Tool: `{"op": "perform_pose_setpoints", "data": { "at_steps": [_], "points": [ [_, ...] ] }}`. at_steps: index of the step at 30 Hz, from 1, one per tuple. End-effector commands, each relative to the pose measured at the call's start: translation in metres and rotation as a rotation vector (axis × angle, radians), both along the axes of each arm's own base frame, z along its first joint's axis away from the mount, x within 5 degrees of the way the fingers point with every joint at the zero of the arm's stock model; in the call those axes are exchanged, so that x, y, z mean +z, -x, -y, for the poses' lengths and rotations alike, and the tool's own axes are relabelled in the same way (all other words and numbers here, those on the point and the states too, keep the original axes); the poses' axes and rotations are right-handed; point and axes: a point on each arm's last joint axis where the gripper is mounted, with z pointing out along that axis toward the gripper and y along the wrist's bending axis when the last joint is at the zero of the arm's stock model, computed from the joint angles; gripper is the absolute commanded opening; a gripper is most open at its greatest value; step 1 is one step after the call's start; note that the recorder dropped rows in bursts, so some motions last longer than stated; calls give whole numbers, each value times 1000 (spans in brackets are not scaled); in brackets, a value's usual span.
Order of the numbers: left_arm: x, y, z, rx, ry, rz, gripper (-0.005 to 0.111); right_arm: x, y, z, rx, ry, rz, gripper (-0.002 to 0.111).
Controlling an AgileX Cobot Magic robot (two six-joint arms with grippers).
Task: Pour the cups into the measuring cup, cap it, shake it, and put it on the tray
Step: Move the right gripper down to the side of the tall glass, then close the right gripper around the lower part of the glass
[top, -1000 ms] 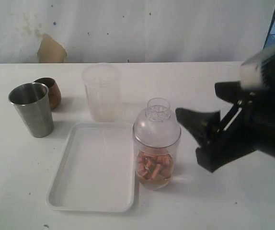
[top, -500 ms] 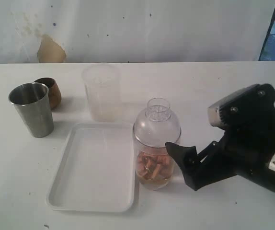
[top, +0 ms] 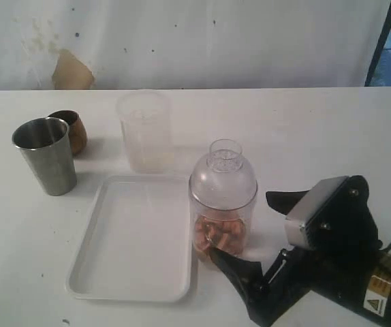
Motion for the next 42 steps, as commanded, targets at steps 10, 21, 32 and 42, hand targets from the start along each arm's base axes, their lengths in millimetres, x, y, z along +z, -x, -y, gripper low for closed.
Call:
{"op": "perform_pose_setpoints", "data": {
  "at_steps": [10, 21, 32, 42],
  "points": [
    [-1, 0, 0, 2, -2, 9, 0, -26, -29, -8, -114, 67, -14, 98],
    [-1, 0, 0, 2, -2, 9, 0, -38, -48, -24, -117, 32, 16, 98],
    [-1, 0, 0, 2, -2, 9, 0, -54, -73, -43, -94, 101, 50, 98],
    [-1, 0, 0, 2, -2, 9, 0, -52, -78, -47, -94, 84, 72, 98]
  ]
}}
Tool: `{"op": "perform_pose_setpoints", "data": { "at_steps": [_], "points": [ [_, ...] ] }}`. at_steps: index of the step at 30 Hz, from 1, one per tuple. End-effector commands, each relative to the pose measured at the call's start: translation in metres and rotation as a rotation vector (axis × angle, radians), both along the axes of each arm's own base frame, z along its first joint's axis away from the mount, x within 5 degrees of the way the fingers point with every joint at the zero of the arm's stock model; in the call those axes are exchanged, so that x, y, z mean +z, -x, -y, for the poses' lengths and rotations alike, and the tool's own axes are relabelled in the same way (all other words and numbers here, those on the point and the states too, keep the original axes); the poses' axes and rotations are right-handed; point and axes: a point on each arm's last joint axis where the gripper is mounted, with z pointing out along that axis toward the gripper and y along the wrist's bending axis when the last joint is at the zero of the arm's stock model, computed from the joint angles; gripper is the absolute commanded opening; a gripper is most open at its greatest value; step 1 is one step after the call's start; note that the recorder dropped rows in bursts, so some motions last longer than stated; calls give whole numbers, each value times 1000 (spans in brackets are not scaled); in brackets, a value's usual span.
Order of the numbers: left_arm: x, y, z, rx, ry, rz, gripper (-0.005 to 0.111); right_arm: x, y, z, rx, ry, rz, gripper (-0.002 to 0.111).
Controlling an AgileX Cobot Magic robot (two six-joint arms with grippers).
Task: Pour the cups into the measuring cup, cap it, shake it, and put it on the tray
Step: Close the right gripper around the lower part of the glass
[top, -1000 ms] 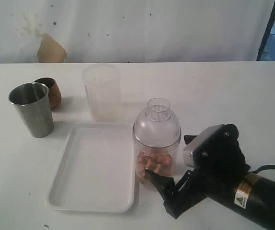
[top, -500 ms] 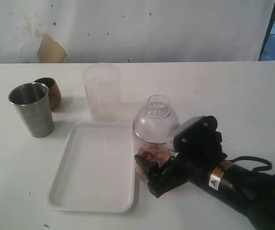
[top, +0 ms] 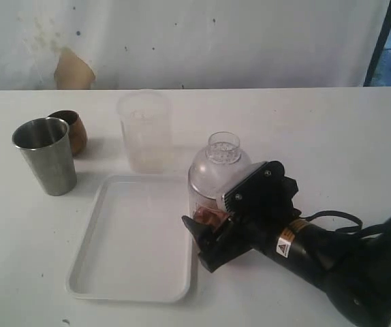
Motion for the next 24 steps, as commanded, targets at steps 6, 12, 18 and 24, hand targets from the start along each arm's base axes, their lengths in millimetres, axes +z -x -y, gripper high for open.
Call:
{"op": "perform_pose_setpoints", "data": {
  "at_steps": [6, 12, 18, 24],
  "points": [
    [-1, 0, 0, 2, -1, 7, 0, 5, -3, -2, 1, -26, 47, 98],
    [-1, 0, 0, 2, -1, 7, 0, 5, -3, -2, 1, -28, 50, 98],
    [-1, 0, 0, 2, -1, 7, 0, 5, -3, -2, -1, -29, 50, 74],
    [-1, 0, 0, 2, -1, 7, 0, 2, -2, -1, -4, -12, 14, 9]
  ]
}}
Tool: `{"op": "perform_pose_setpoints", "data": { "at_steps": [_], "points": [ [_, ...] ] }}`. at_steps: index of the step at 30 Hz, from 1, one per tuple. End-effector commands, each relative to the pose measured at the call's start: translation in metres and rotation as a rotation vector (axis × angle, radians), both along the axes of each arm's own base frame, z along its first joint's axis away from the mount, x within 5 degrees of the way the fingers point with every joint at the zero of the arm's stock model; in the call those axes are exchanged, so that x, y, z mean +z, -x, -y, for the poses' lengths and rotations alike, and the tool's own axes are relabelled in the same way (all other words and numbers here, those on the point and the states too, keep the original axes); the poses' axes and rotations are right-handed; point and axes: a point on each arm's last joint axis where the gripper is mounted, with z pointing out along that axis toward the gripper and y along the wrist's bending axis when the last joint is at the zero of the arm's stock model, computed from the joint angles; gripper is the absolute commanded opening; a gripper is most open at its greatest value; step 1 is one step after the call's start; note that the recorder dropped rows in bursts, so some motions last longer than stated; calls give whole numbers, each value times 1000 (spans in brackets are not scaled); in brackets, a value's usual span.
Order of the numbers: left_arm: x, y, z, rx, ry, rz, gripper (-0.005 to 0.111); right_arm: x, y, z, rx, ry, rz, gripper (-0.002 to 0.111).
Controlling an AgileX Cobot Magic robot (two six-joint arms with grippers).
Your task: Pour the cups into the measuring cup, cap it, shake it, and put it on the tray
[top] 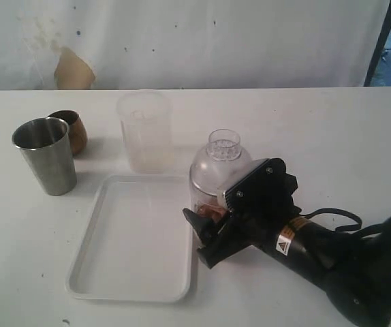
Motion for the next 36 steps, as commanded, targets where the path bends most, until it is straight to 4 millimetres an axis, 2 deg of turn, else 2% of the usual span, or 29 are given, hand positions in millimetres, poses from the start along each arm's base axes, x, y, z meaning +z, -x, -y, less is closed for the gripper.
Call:
{"op": "perform_pose_setpoints", "data": {
  "at_steps": [1, 7, 9, 13, 15, 16, 17, 19, 20, 22, 23, 24, 25, 27, 28, 29, 31, 32, 35, 36],
  "points": [
    [-1, 0, 0, 2, -1, 7, 0, -2, -1, 0, -5, 18, -27, 0],
    [-1, 0, 0, 2, -1, 7, 0, 1, -1, 1, -15, 23, -15, 0],
    [-1, 0, 0, 2, -1, 7, 0, 13, -4, 6, -75, -5, 15, 0],
    [-1, 0, 0, 2, -1, 7, 0, 39, -14, 28, -241, -36, 102, 0],
    [-1, 0, 0, 2, -1, 7, 0, 50, -23, 37, -301, -107, 88, 0],
    [-1, 0, 0, 2, -1, 7, 0, 53, -24, 35, -283, -136, 59, 0],
    [-1, 0, 0, 2, -1, 7, 0, 56, -22, 26, -186, -139, 25, 0],
    [-1, 0, 0, 2, -1, 7, 0, 57, -11, 8, 3, -68, 18, 0],
    [-1, 0, 0, 2, -1, 7, 0, 58, -9, 4, 16, -48, 8, 0],
    [-1, 0, 0, 2, -1, 7, 0, 61, -18, 15, -125, -49, 33, 0],
    [-1, 0, 0, 2, -1, 7, 0, 64, -28, 30, -275, -95, 42, 0],
    [-1, 0, 0, 2, -1, 7, 0, 66, -31, 36, -318, -134, 40, 0],
    [-1, 0, 0, 2, -1, 7, 0, 66, -31, 36, -294, -149, 24, 0],
    [-1, 0, 0, 2, -1, 7, 0, 65, -17, 18, -44, -78, 3, 0],
    [-1, 0, 0, 2, -1, 7, 0, 64, -14, 14, 0, -39, 10, 0],
    [-1, 0, 0, 2, -1, 7, 0, 65, -18, 20, -64, -33, 23, 0],
    [-1, 0, 0, 2, -1, 7, 0, 67, -32, 43, -316, -113, 12, 0],
    [-1, 0, 0, 2, -1, 7, 0, 68, -33, 45, -312, -129, 3, 0],
    [-1, 0, 0, 2, -1, 7, 0, 67, -19, 22, -37, -84, -5, 0],
    [-1, 0, 0, 2, -1, 7, 0, 69, -21, 25, -69, -98, 6, 0]
  ]
}}
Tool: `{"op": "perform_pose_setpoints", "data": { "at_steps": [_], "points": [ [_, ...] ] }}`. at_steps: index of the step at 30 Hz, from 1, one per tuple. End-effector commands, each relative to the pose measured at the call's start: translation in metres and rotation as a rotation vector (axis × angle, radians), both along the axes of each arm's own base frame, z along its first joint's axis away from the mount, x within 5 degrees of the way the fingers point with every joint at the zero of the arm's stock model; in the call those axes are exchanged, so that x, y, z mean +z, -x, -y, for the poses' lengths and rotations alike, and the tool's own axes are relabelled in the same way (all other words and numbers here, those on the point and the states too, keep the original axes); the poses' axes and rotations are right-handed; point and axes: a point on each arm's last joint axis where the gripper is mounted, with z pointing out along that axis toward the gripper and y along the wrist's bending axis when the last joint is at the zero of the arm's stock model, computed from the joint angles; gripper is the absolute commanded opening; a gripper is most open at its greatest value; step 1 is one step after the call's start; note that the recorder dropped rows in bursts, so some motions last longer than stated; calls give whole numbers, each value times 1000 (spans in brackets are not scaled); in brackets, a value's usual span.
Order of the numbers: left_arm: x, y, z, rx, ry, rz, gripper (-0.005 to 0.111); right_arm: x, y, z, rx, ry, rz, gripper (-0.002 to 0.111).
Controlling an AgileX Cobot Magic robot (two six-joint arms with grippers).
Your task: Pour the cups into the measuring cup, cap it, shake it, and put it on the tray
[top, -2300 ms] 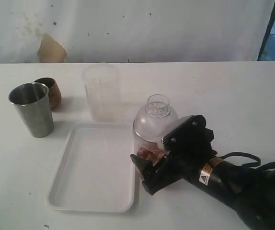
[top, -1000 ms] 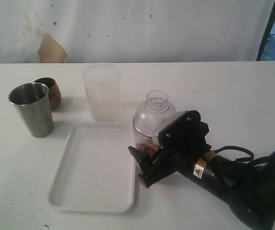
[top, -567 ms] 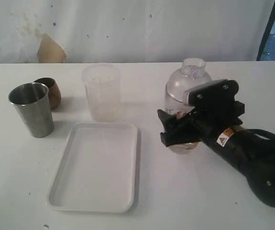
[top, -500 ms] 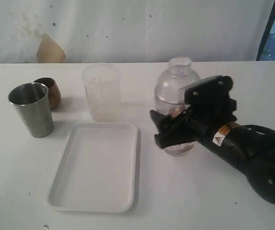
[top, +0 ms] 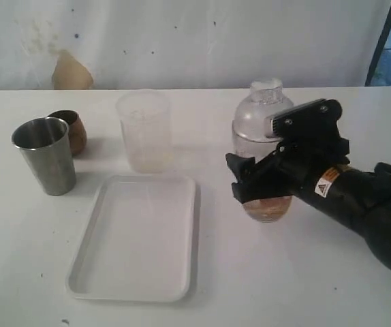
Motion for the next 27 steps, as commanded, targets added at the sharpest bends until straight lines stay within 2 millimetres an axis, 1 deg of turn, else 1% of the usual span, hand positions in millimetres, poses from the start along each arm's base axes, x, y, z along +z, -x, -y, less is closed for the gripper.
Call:
{"op": "perform_pose_setpoints", "data": {
  "at_steps": [1, 2, 3, 4, 5, 6, 7, 8, 9, 10, 11, 12, 13, 14, 16, 17, 19, 20, 21, 22, 23, 24, 26, 27],
  "points": [
    [-1, 0, 0, 2, -1, 7, 0, 16, -3, -1, 15, -64, 100, 0],
    [-1, 0, 0, 2, -1, 7, 0, 18, -10, 11, -107, -124, 96, 0],
    [-1, 0, 0, 2, -1, 7, 0, 19, -10, 12, -112, -150, 89, 0],
    [-1, 0, 0, 2, -1, 7, 0, 19, -6, 4, -12, -140, 91, 0],
    [-1, 0, 0, 4, -1, 7, 0, 18, 2, -8, 131, -112, 87, 0],
    [-1, 0, 0, 4, -1, 7, 0, 18, 7, -15, 190, -113, 83, 0],
    [-1, 0, 0, 4, -1, 7, 0, 18, 6, -13, 159, -104, 97, 0],
    [-1, 0, 0, 4, -1, 7, 0, 19, -3, -3, 27, -120, 107, 0],
    [-1, 0, 0, 4, -1, 7, 0, 20, -10, 10, -121, -184, 98, 0],
    [-1, 0, 0, 4, -1, 7, 0, 20, -11, 13, -140, -224, 86, 0],
    [-1, 0, 0, 4, -1, 7, 0, 22, -5, 4, -17, -214, 88, 0],
    [-1, 0, 0, 4, -1, 7, 0, 21, 5, -11, 170, -168, 98, 0],
    [-1, 0, 0, 4, -1, 7, 0, 22, 9, -17, 237, -153, 103, 0],
    [-1, 0, 0, 4, -1, 7, 0, 21, 5, -14, 187, -154, 107, 0],
    [-1, 0, 0, 4, -1, 7, 0, 21, -9, 7, -87, -235, 87, 0],
    [-1, 0, 0, 4, -1, 7, 0, 21, -7, 6, -61, -234, 92, 0],
    [-1, 0, 0, 4, -1, 7, 0, 21, 8, -14, 202, -144, 116, 0],
    [-1, 0, 0, 4, -1, 7, 0, 20, 11, -18, 242, -110, 133, 0],
    [-1, 0, 0, 4, -1, 7, 0, 20, 6, -12, 148, -102, 142, 0],
    [-1, 0, 0, 4, -1, 7, 0, 21, -3, 0, -10, -139, 129, 0],
    [-1, 0, 0, 4, -1, 7, 0, 22, -9, 14, -177, -229, 101, 0],
    [-1, 0, 0, 4, -1, 7, 0, 21, -8, 13, -162, -247, 94, 0],
    [-1, 0, 0, 4, -1, 7, 0, 20, 10, -14, 225, -75, 161, 0],
    [-1, 0, 0, 4, -1, 7, 0, 20, 12, -17, 264, -44, 164, 0]
  ]
}}
